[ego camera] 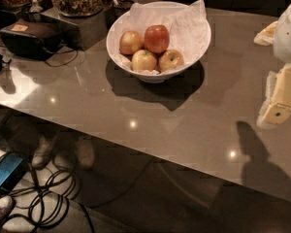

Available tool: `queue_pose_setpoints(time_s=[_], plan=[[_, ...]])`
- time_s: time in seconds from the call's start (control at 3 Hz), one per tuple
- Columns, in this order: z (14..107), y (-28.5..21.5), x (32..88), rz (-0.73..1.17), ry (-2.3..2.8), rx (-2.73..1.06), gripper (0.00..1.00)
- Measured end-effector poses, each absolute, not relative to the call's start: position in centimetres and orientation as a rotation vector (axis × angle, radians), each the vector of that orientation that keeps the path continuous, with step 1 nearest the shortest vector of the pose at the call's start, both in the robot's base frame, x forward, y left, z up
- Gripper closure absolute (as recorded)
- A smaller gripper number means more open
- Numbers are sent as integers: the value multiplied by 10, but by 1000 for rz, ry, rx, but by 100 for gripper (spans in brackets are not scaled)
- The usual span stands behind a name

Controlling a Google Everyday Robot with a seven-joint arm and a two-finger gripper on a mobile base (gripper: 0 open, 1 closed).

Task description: Pick apple from white bowl

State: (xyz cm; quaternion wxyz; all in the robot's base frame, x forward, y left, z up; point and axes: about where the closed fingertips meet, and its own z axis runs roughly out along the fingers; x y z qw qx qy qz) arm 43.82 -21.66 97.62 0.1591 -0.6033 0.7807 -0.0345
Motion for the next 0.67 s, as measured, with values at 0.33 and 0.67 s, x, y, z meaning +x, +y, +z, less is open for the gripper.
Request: queue_pose_setpoints(time_s=[0.33, 0.67], plan=[[976, -217, 438, -99, 2232, -1724, 0], [980, -215, 452, -48, 2304, -1639, 0]])
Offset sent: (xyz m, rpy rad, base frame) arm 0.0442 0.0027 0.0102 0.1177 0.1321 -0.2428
